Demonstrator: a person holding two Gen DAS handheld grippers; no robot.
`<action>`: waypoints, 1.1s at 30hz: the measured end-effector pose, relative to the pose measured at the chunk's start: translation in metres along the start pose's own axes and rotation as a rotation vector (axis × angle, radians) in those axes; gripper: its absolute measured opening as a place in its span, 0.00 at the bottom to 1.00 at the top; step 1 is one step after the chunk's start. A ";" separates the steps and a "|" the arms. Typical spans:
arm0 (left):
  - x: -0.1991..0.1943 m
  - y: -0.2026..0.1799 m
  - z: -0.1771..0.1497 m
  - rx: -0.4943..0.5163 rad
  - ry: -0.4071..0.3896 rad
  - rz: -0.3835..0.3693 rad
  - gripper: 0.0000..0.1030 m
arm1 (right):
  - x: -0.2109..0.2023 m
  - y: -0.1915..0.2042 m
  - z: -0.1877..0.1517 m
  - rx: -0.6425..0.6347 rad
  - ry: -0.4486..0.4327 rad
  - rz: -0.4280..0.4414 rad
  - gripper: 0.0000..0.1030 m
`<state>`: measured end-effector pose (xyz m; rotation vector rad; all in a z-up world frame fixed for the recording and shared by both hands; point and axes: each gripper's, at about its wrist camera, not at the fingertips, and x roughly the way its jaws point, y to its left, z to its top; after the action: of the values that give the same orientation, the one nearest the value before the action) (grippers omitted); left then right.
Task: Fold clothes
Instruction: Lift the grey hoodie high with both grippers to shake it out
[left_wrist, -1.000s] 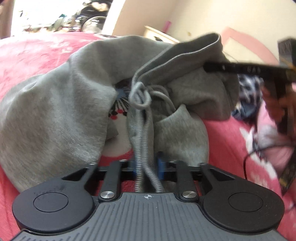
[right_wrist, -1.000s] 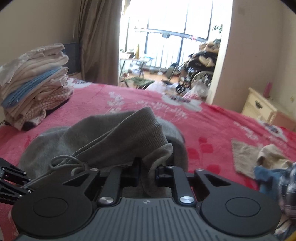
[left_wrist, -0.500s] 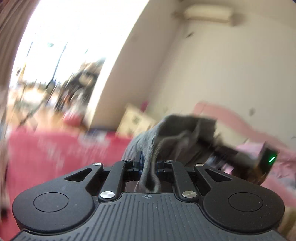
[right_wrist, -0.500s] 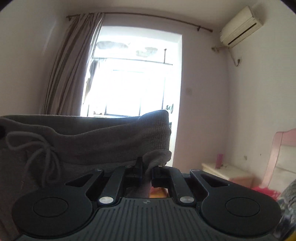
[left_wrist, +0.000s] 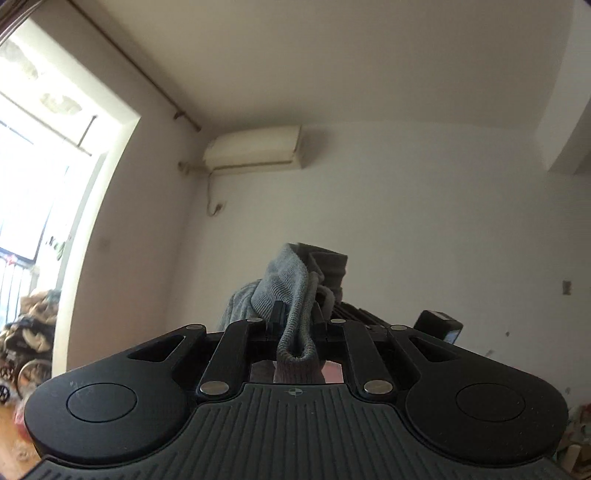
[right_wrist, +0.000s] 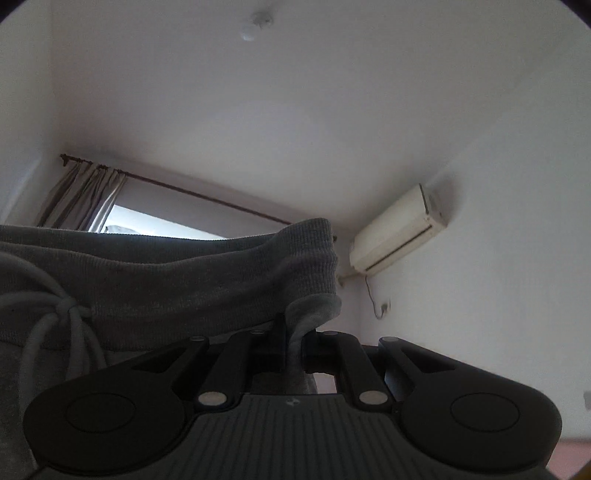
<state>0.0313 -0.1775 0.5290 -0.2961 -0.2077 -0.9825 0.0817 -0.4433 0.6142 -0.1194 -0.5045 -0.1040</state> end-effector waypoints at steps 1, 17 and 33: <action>0.000 -0.008 0.008 0.003 -0.020 -0.011 0.10 | 0.004 0.003 0.010 -0.024 -0.017 0.011 0.08; -0.211 0.091 -0.155 -0.322 0.074 0.186 0.09 | -0.117 0.152 -0.191 0.124 0.100 0.668 0.07; -0.528 0.086 -0.287 -0.773 0.254 0.926 0.09 | -0.308 0.481 -0.356 0.021 0.449 1.591 0.06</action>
<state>-0.1701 0.1844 0.0851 -0.8710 0.5308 -0.1245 0.0445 0.0034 0.1118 -0.4325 0.1428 1.4020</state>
